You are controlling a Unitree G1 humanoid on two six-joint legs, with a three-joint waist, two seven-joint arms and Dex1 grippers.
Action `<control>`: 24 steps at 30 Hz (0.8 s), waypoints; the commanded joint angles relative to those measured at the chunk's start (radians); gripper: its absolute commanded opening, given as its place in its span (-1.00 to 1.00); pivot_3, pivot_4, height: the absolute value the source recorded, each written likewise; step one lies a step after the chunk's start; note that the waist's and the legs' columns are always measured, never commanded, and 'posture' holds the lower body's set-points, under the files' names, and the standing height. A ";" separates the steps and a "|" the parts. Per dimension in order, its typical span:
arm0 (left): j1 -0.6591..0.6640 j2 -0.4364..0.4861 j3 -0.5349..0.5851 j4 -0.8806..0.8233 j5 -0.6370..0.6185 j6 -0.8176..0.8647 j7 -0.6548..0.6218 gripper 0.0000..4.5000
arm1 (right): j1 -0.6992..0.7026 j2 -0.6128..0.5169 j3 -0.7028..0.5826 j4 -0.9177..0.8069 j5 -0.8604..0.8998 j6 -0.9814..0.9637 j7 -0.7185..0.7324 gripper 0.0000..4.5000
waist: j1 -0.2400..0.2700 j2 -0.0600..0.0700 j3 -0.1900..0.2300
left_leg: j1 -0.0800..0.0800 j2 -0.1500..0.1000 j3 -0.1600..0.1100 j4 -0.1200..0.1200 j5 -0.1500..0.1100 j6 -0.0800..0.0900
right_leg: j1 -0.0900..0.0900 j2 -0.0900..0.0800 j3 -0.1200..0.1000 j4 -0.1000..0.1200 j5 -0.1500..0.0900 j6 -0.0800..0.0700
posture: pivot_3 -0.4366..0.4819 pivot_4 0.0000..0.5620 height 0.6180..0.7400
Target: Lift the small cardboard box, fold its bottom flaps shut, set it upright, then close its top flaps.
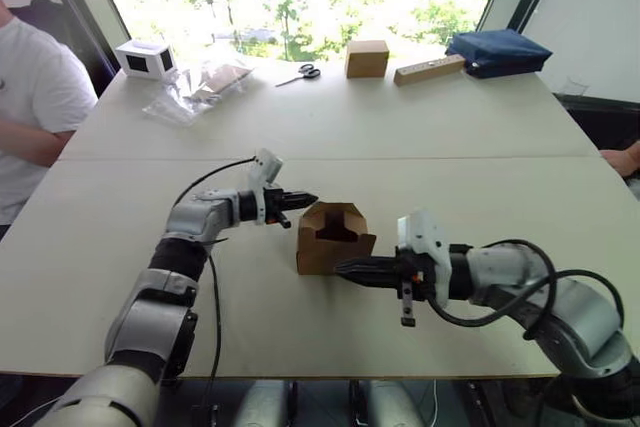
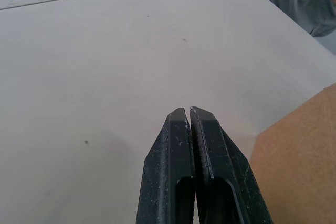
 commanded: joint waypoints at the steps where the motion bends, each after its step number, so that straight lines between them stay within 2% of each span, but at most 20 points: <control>1: -0.028 -0.011 -0.005 -0.011 0.003 -0.007 -0.084 -0.96 | -0.061 0.051 0.036 0.034 -0.043 -0.039 -0.011 -1.00 | 0.000 0.000 0.000 | 0.000 0.000 0.000 0.000 0.000 0.000 | 0.000 0.000 0.000 0.000 0.000 0.000 | -0.05 -0.47 1.00; 8: 0.009 0.004 -0.013 -0.099 -0.018 0.060 -0.193 -0.96 | -0.122 0.105 0.056 0.085 -0.076 -0.038 -0.021 -1.00 | 0.002 0.000 0.000 | 0.000 0.000 0.000 0.000 0.000 0.000 | 0.000 0.000 0.000 0.001 0.000 0.000 | -0.05 -0.47 1.00; 24: 0.072 0.009 -0.036 -0.180 0.014 0.070 -0.191 -0.96 | -0.141 0.164 0.176 0.287 -0.276 -0.128 -0.006 -1.00 | 0.001 0.000 0.000 | 0.000 0.000 0.000 0.000 0.000 -0.001 | 0.000 0.000 0.000 0.001 0.000 0.000 | -0.05 -0.47 1.00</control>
